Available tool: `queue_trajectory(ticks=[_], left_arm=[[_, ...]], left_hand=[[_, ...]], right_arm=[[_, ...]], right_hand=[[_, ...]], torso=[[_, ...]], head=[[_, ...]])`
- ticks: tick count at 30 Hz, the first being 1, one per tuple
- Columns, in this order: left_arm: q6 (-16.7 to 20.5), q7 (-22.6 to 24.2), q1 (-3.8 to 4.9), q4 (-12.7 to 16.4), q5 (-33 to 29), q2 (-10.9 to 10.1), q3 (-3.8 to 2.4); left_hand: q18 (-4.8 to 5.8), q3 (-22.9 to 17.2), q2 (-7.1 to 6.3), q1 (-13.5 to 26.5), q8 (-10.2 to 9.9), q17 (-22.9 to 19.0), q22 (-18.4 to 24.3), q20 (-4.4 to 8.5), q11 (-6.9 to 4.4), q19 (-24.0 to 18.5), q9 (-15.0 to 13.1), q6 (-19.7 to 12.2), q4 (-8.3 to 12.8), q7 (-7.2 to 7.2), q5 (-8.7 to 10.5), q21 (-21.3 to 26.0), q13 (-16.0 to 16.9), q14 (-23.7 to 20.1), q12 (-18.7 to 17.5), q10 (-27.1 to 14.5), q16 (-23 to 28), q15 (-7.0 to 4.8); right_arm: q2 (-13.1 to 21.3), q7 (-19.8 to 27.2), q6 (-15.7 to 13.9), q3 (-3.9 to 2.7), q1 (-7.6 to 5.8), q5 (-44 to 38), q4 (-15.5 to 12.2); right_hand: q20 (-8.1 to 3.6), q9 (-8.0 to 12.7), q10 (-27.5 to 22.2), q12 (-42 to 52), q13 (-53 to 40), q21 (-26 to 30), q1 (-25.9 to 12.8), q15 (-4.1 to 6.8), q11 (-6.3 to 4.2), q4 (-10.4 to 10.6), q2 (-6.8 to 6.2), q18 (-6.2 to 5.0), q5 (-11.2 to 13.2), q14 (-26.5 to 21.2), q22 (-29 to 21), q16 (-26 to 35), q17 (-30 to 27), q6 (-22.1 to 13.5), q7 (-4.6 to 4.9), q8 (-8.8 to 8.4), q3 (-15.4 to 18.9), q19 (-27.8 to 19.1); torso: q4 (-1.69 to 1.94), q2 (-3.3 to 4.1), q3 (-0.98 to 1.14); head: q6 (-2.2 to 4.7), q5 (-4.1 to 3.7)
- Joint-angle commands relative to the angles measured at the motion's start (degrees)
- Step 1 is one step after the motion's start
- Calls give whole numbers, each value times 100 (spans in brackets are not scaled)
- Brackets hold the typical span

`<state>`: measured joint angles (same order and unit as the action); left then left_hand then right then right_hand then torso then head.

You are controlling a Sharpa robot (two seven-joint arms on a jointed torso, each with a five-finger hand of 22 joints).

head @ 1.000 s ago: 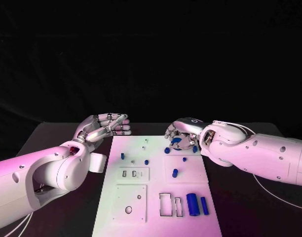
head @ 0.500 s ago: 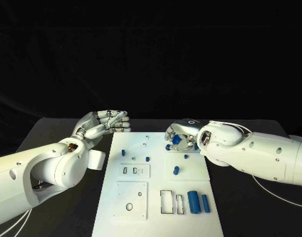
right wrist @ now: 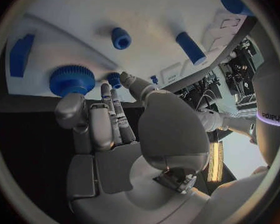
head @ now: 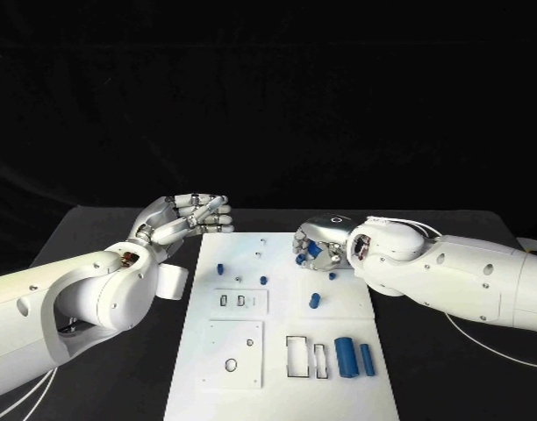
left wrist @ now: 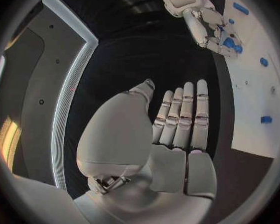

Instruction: Assemble the parts on the task board

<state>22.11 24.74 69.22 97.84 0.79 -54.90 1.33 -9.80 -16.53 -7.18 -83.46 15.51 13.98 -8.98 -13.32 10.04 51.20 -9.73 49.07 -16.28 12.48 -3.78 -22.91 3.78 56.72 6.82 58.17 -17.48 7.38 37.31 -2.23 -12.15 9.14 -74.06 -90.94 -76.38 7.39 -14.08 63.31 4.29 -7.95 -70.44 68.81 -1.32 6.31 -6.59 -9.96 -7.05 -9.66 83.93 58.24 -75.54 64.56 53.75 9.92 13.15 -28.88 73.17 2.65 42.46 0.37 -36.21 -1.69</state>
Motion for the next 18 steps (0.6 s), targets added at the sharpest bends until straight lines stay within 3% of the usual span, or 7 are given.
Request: queue_trajectory(ticks=[1, 4, 10, 18], left_arm=[[-130, 3, 14, 20, 26, -2, -6], [-137, -1, 17, 21, 26, -7, -6], [-151, -15, 20, 19, 26, -10, -6], [-147, -44, 21, 15, 26, -13, -6]], left_hand=[[-68, -7, 12, 57, -40, 11, -8, -5, 31, 37, 6, -20, -30, 109, 33, -40, 4, 13, -17, -14, -4, 15], [-67, -10, 21, 66, -44, 15, -9, -5, 34, 40, 6, -23, -28, 111, 32, -44, 5, -5, -26, -16, 7, 19], [-66, -13, 31, 78, -46, 18, -9, -5, 36, 44, 6, -24, -29, 114, 32, -48, 5, -16, -34, -16, 14, 22], [-66, -16, 39, 86, -49, 22, -10, -5, 38, 45, 7, -25, -29, 117, 32, -51, 6, -25, -40, -17, 20, 24]], right_arm=[[-21, -37, 103, 2, 11, -103, 21], [-30, -48, 94, 2, 16, -96, 29], [-39, -75, 44, 2, 19, -91, 42], [-50, -122, -217, 2, 23, -112, 38]], right_hand=[[-8, -13, -17, 33, -8, -42, -1, -10, -3, 49, 59, 101, -23, 172, 33, -44, 16, 38, -1, 27, -19, 43], [-8, -27, 6, 59, -13, -112, 15, -7, -10, 73, 112, 117, -1, 176, 139, -86, 57, 58, -8, 36, -62, 83], [-54, -160, 259, 225, -61, -403, 183, 60, -99, 97, 347, 179, 291, 185, 573, -216, 160, 282, -100, 186, -396, 247], [-107, -357, 380, 310, -112, -587, 319, 114, -161, 20, 445, 223, 357, 192, 855, -280, 201, 421, -156, 364, -580, 351]], torso=[[-4, 11, 2], [-8, 16, 1], [-4, 20, 3], [-5, 29, 2]], head=[[-19, 9], [-31, 14], [-40, 19], [-30, 20]])
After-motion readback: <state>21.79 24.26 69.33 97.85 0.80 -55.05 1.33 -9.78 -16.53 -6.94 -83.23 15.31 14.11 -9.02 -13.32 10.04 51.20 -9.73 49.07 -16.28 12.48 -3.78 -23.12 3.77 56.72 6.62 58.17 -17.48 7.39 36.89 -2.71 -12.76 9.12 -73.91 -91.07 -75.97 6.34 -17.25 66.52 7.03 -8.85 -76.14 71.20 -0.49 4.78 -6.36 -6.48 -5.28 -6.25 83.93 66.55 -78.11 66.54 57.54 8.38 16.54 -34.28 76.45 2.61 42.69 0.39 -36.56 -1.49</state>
